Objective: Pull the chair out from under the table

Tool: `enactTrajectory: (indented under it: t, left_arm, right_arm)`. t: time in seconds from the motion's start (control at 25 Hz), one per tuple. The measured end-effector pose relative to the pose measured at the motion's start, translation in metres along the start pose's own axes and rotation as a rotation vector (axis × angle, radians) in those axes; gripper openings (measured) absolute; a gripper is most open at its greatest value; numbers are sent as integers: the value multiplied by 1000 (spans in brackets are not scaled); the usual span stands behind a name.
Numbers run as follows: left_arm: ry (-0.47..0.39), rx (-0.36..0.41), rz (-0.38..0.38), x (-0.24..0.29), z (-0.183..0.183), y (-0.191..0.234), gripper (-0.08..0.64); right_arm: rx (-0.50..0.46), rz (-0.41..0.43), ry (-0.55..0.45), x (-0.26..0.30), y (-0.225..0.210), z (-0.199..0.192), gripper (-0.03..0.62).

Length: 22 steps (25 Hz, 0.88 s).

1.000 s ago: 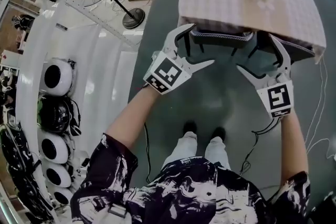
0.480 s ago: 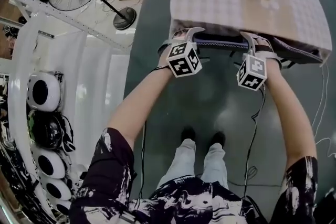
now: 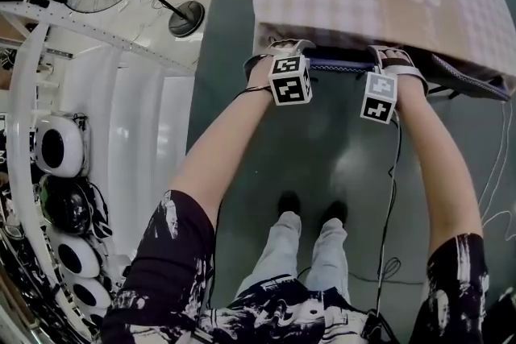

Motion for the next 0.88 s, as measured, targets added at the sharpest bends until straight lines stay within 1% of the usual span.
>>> enactTrajectory:
  t: [0.12,0.16,0.2,0.24,0.28,0.32,0.36,0.44,0.56,0.64,0.76,0.88]
  left_arm:
    - [22,6,-19,15,-2,-3,322]
    - [27,5,-24,19,-2,-3,320]
    - [36,8,-29,22,-2,-3,312]
    - [48,12,-33,25,-4,-3,299]
    - [62,16,-36,29,-6,-3,276]
    - [76,19,-34,32,-8,-3,230]
    - [85,21,-28,34,-10,-3,158]
    - [91,25,-12,34,-12,-1,145]
    - [92,21,-8,34,-11,-2,135]
    - [94,19,-9,35,-11,-3,132]
    - [93,19,-4,35,-11,-4,130]
    - [95,20,-3,36,-11,-6,129]
  right_arm:
    - [-10,37,13,12,4,-3,503]
    - [-20,42,17,16,5,-4,491]
    - [-26,34,20,19,5,-4,463]
    - [-28,9,20,20,3,-4,422]
    - [-27,-28,19,21,0,-5,280]
    - [-31,-54,19,21,-3,-5,188]
    - [-42,-57,19,21,-5,-5,164]
    - [-71,-17,20,20,-5,-4,112]
    - [-70,44,19,18,-2,-4,65]
    - [-53,68,19,18,0,-4,52]
    - [-49,82,18,17,1,-3,40]
    - [-43,79,17,18,3,-4,38]
Point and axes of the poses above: the fingertips, and each gripper's own axes: x forward along the fingers, y to its left, z out of its top, the point moved 4 cm from there along -x, backward along the fingers, and after that the axes turned 6 degrees about y, right-handed, at the moved point
